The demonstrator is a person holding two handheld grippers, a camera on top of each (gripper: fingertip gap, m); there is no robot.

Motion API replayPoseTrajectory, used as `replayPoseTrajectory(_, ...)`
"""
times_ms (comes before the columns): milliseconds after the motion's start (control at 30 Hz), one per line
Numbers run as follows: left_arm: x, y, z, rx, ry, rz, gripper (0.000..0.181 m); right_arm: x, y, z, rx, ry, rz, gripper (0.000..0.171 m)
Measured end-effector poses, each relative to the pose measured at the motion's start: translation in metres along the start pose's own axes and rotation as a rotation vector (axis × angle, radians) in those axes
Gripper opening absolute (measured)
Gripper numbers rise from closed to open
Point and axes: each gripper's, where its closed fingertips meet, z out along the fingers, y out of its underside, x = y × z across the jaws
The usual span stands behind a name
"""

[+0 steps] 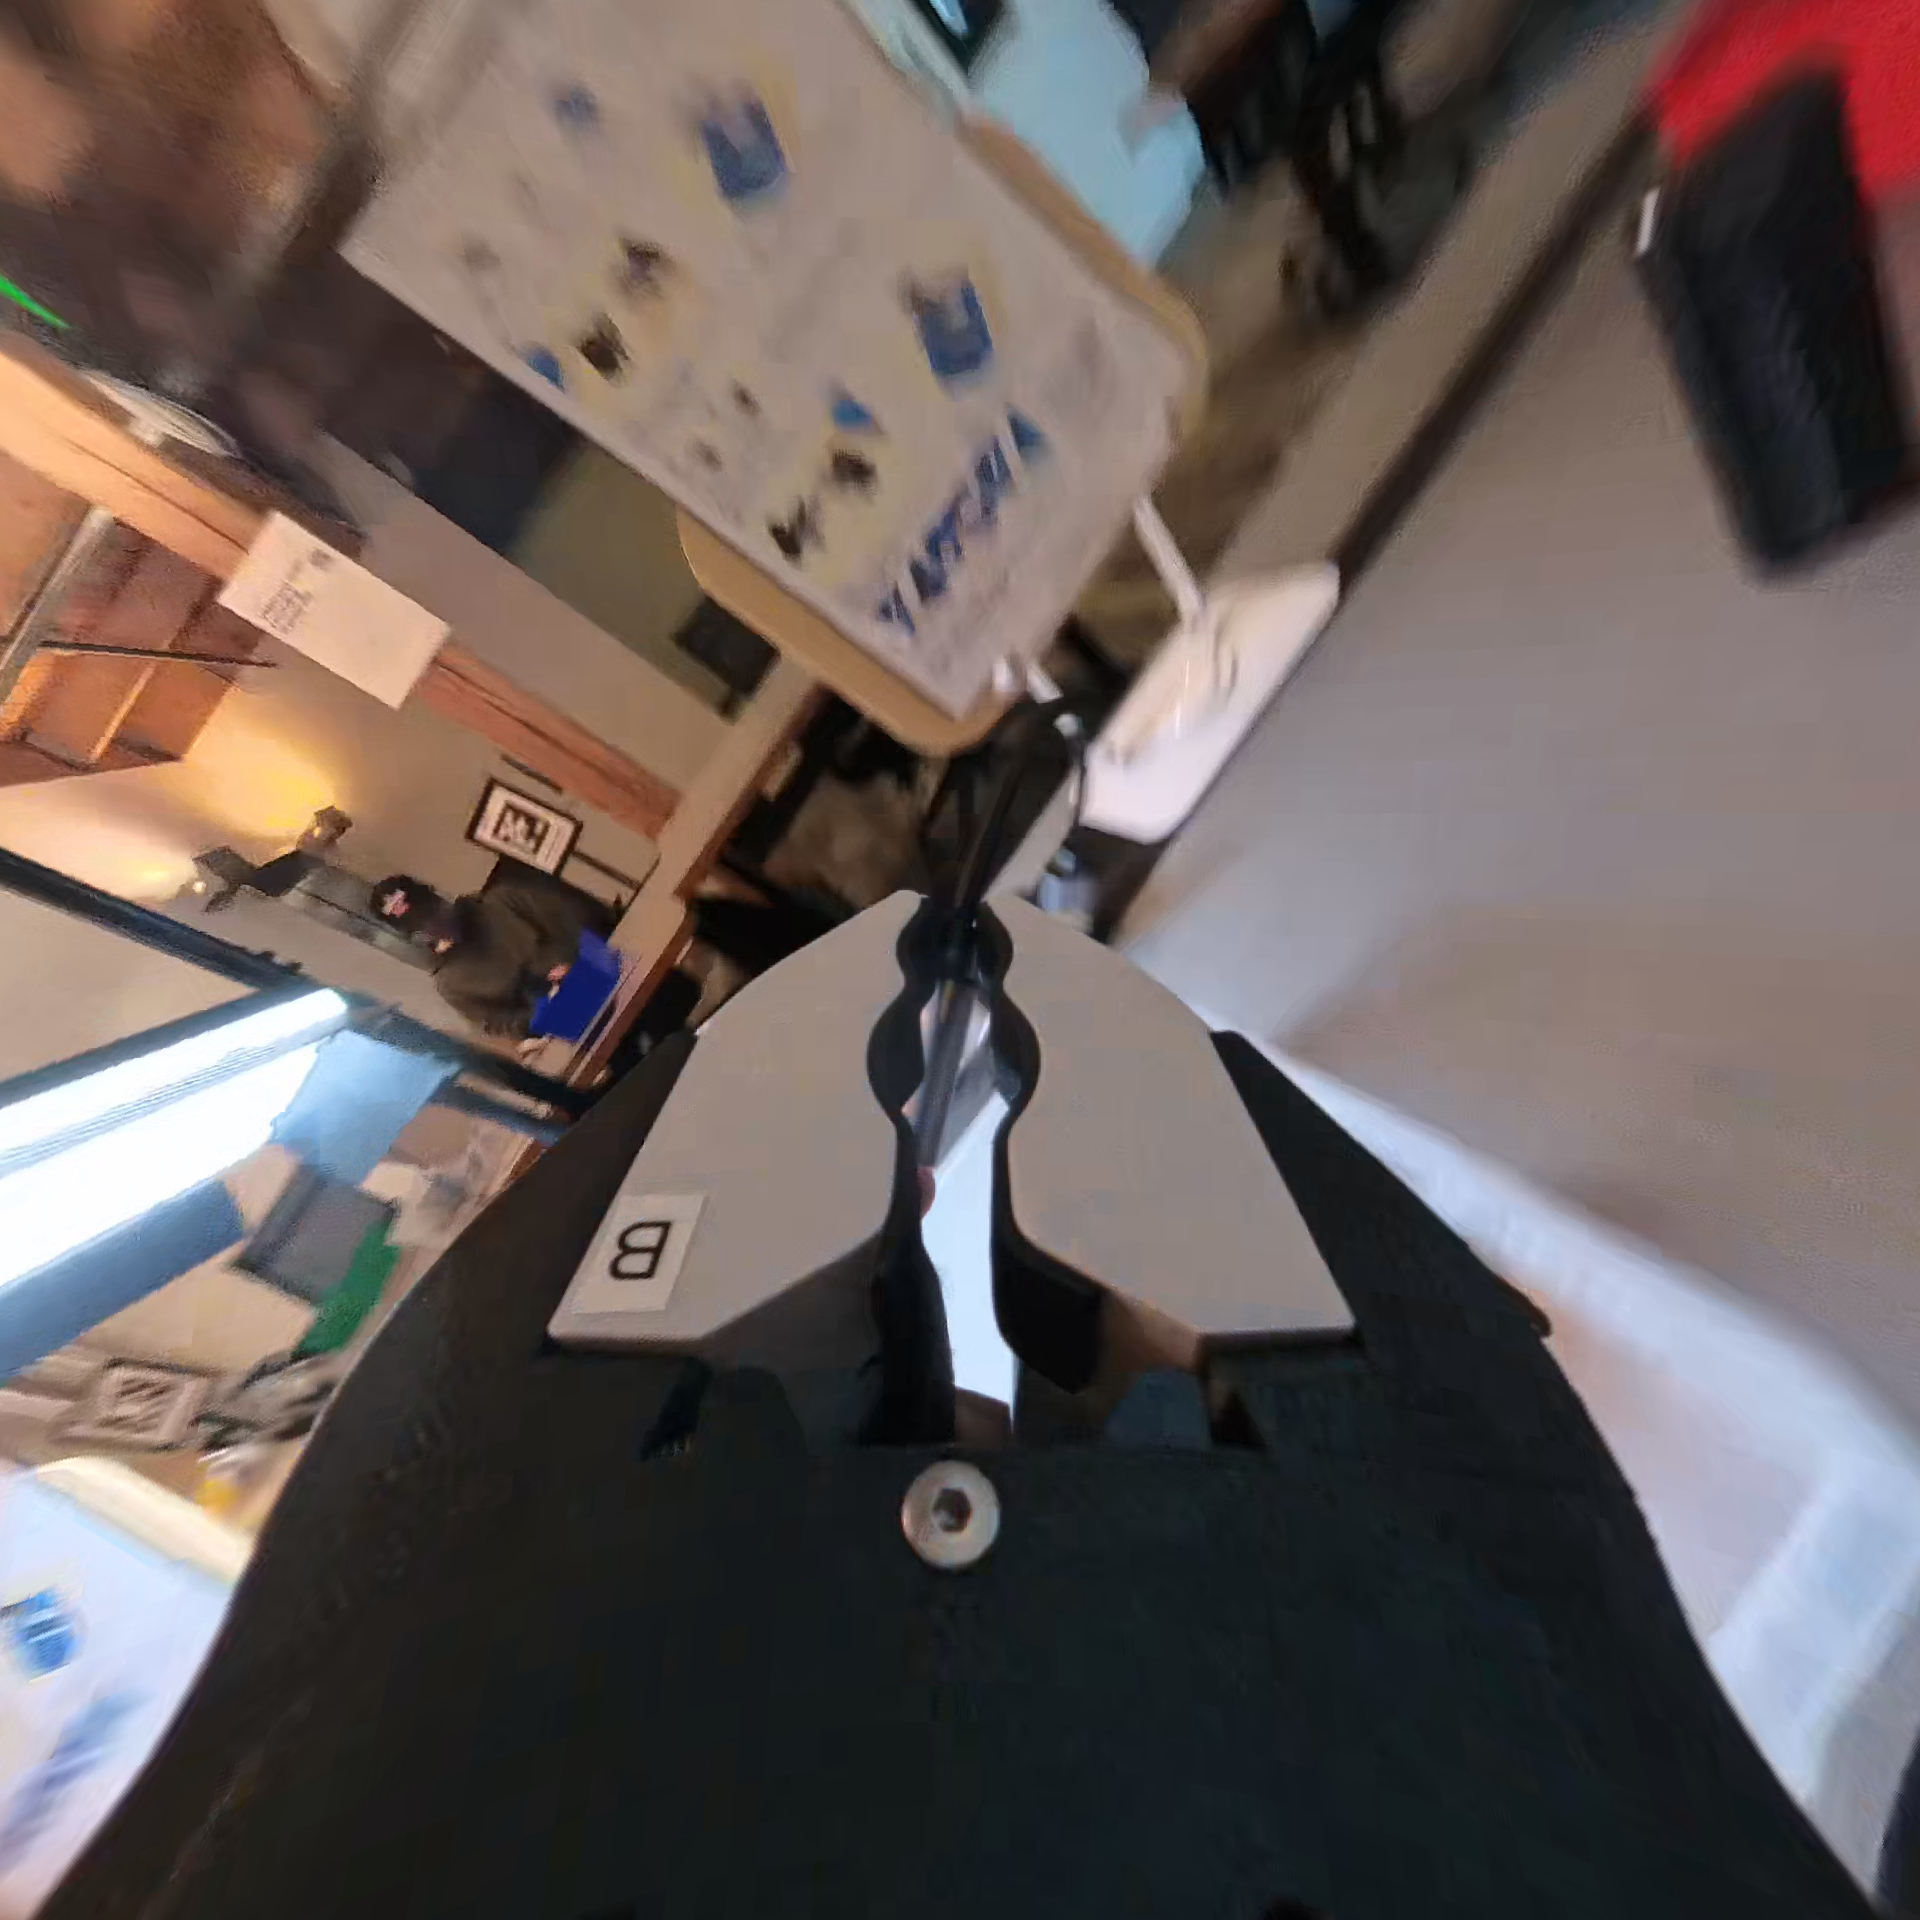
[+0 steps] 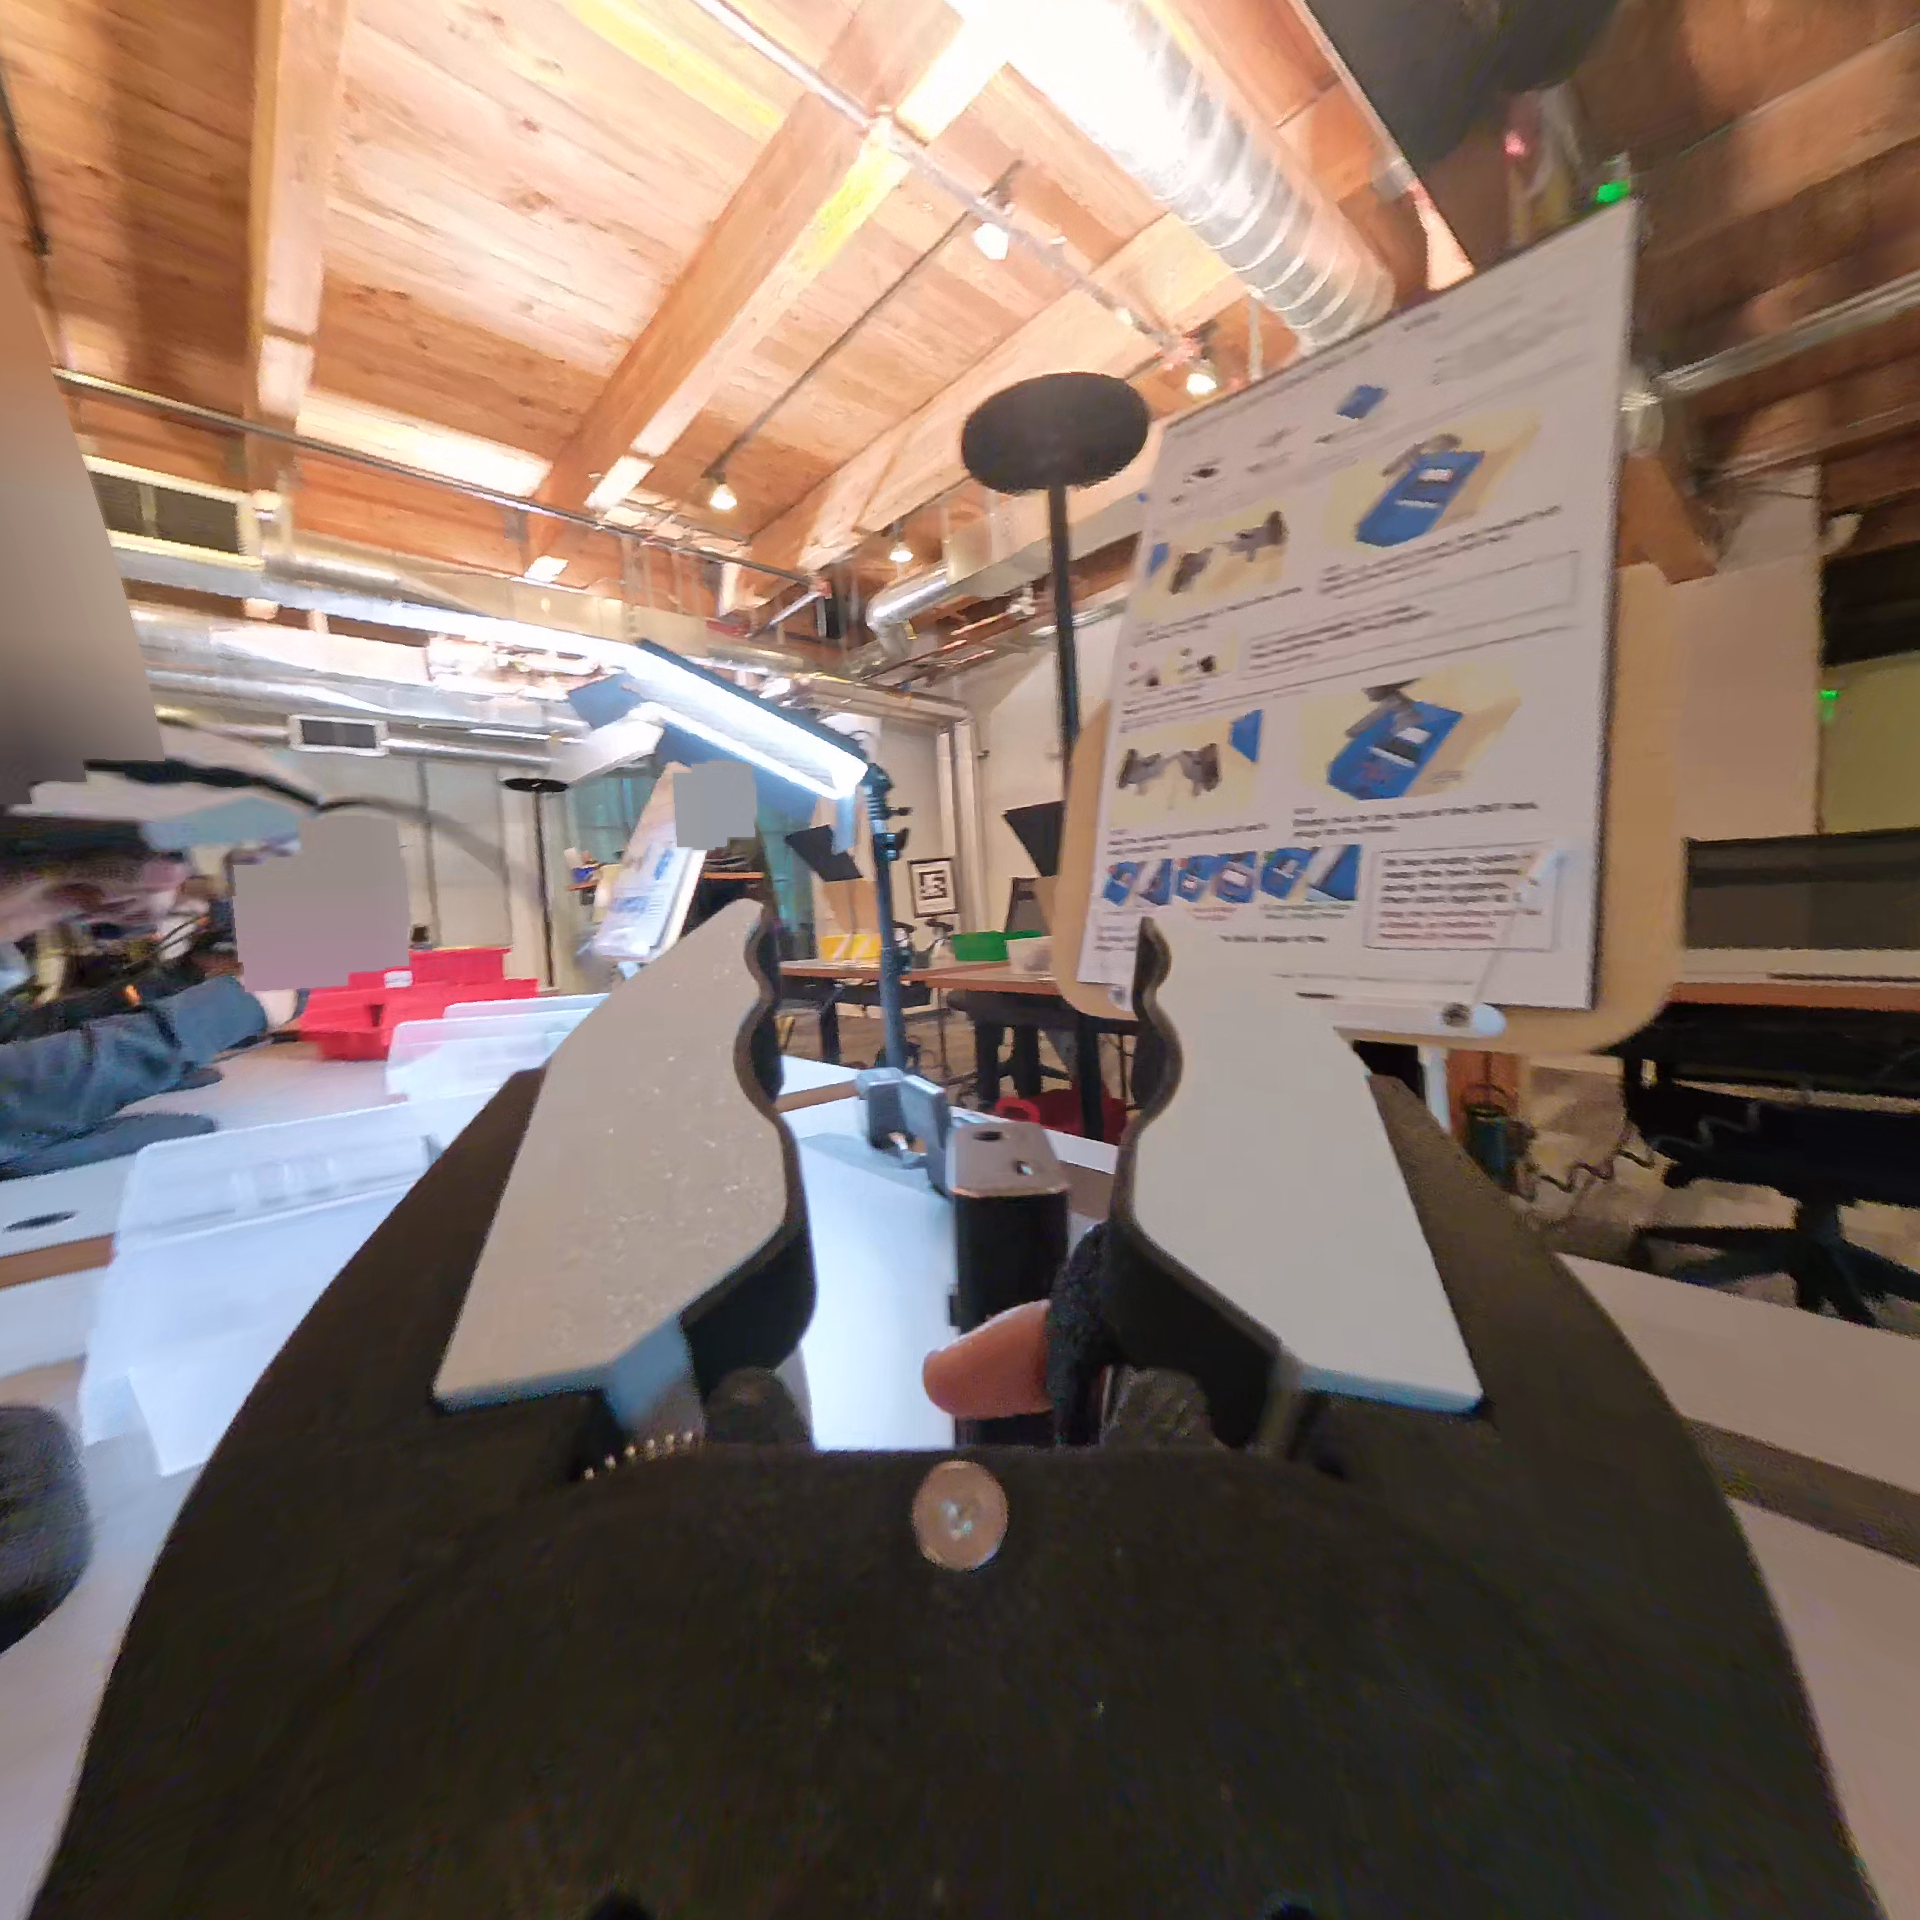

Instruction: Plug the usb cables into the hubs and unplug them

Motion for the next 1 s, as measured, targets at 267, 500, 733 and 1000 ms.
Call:
replayPoseTrajectory(267,0.079,-0.099,0.051,0.573,0.294,-0.592,0.006,-0.064,-0.005,-0.001,-0.049,-0.272,-0.115,0.060)
replayPoseTrajectory(500,0.128,-0.124,0.031,1.081,0.622,-0.858,0.000,-0.100,0.006,-0.021,-0.199,-0.601,0.107,0.057)
replayPoseTrajectory(733,0.202,-0.099,0.081,0.718,0.710,-0.766,0.000,-0.118,0.045,-0.029,-0.408,-0.700,0.081,0.050)
replayPoseTrajectory(1000,0.241,-0.070,0.122,0.489,0.594,-0.759,0.029,-0.054,0.124,-0.088,-1.172,-0.451,-0.135,0.043)
